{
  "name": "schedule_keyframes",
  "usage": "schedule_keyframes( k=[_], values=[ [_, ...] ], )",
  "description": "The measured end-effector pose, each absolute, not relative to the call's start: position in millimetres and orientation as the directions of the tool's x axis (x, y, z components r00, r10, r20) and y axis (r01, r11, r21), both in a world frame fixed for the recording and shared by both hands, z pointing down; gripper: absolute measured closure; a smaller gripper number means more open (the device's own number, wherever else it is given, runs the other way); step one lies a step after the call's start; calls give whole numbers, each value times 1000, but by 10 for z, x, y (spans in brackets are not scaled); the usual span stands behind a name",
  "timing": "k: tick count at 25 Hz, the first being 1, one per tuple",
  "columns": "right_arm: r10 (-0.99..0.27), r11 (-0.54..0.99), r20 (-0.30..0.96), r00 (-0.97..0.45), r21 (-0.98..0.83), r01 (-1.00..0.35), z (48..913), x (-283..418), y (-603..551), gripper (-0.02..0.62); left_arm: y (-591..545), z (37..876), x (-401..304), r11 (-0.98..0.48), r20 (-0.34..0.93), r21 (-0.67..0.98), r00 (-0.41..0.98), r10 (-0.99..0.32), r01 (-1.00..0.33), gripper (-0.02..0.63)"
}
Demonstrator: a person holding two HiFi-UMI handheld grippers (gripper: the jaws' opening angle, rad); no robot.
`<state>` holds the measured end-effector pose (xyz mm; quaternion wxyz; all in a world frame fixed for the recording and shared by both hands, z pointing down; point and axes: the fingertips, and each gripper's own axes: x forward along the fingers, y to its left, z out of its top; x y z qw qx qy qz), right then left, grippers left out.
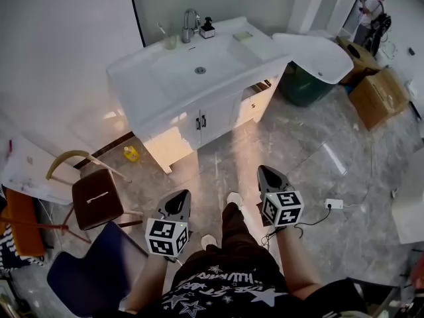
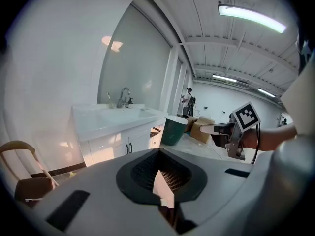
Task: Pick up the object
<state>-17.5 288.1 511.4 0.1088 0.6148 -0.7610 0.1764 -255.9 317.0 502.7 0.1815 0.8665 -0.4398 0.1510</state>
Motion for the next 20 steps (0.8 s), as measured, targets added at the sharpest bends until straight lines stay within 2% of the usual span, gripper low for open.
schedule_keyframes(
  k=[14, 20],
  values=[
    [-940, 130, 285, -189, -215, -968, 4896, 391, 2094, 571, 2438, 4899, -2105, -547, 406, 158, 559, -723, -822, 591],
    [-932, 173, 273, -237, -237, -956, 4878, 736, 1317, 407, 1670, 4810, -1650, -550, 403, 135, 553, -730, -824, 591]
  ],
)
